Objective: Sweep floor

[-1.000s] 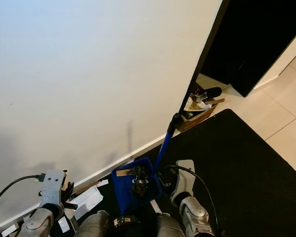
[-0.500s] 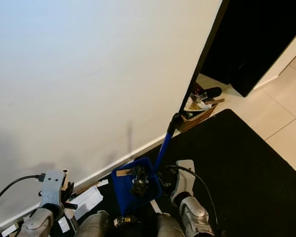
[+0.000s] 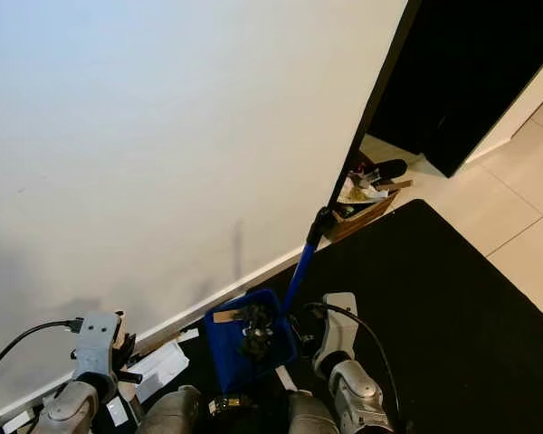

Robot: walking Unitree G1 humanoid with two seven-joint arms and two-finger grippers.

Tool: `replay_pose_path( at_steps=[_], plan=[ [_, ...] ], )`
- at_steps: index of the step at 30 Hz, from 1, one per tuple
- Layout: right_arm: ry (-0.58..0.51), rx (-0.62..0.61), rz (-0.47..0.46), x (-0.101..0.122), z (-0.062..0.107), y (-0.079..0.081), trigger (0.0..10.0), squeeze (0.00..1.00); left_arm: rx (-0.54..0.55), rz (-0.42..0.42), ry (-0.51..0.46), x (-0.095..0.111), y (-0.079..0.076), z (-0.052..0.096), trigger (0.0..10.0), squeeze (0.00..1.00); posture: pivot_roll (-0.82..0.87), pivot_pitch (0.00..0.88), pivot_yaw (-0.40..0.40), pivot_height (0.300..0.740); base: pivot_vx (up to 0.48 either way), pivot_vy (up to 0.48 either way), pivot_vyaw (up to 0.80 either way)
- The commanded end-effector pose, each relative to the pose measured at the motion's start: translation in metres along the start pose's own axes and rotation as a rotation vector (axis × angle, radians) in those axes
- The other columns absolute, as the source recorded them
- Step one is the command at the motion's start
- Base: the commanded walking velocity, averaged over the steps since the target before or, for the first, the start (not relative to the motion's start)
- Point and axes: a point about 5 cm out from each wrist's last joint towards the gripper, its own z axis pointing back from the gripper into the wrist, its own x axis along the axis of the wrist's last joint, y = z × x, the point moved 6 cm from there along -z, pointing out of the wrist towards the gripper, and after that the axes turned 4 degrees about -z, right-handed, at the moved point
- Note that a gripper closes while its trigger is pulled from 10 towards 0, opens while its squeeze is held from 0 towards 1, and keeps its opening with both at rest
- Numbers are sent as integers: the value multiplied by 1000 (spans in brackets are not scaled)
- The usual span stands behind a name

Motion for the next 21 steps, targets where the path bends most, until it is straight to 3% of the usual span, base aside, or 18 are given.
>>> replay_pose_path(
  at_steps=[1, 21],
  plan=[
    [16, -13, -9, -5, 3, -4, 10000, 0, -39, 28, 12, -5, -17, -1, 10000, 0, 80, 158, -27, 740, 0, 0, 0],
    [15, -13, -9, -4, 3, -4, 10000, 0, -39, 28, 11, -5, -17, -1, 10000, 0, 81, 160, -28, 740, 0, 0, 0]
  ],
)
